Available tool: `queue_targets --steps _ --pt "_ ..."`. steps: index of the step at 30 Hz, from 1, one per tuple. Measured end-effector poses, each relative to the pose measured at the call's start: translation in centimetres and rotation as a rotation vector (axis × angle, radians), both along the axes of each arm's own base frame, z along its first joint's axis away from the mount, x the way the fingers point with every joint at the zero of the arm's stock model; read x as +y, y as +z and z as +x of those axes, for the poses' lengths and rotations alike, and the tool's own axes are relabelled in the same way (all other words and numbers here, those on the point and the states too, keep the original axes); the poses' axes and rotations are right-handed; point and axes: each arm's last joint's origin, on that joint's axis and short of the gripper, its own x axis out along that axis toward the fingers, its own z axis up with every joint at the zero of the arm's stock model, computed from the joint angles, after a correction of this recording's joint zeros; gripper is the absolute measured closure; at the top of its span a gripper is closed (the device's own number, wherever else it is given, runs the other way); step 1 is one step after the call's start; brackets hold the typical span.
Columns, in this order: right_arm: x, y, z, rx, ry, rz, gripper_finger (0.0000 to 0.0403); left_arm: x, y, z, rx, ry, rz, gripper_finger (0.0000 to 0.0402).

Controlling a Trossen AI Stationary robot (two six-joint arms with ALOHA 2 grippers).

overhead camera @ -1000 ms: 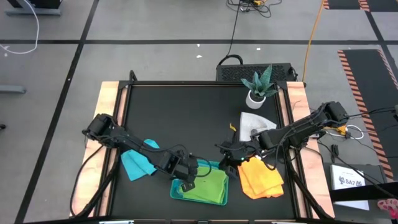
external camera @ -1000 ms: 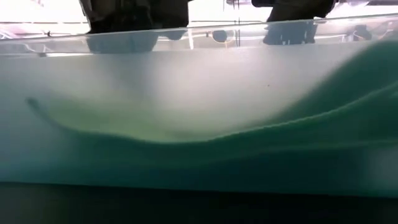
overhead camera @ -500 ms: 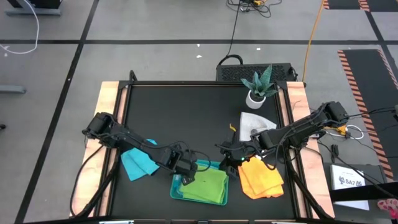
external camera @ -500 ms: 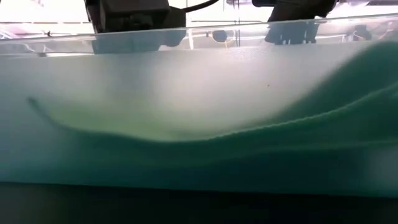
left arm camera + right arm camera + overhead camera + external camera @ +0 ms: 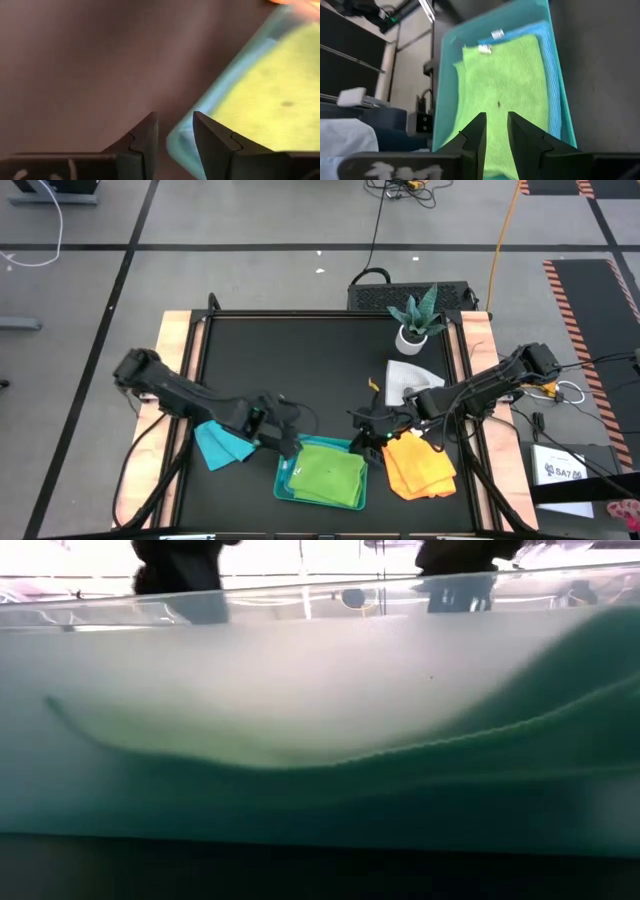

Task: Fold microfiber towels
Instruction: Fold the blue microfiber cloth into a quarter

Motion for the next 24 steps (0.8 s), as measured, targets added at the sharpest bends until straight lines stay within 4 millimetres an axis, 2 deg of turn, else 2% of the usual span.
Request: queue_targets --steps 4,7,12,17,24 --pt "-0.5 0.2 0.3 -0.025 -0.011 -0.003 0.0335 1.6 1.6 -3.4 0.118 0.120 0.046 0.0275" --pt "-1.0 0.2 0.5 -0.029 -0.025 -0.006 0.0335 2.4 2.4 -5.3 0.232 0.106 0.057 0.0275" --pt "-1.6 0.2 0.7 -0.034 -0.036 -0.018 0.0335 3.4 2.6 -5.9 0.311 -0.050 0.093 0.0275" --pt "-2.1 0.2 0.8 -0.037 -0.048 -0.024 0.0335 5.2 0.1 -5.8 0.398 -0.073 0.098 0.0275" --pt "-2.3 0.2 0.9 -0.038 -0.058 -0.026 0.0335 8.2 -5.6 -6.2 0.486 -0.114 -0.086 0.0275"
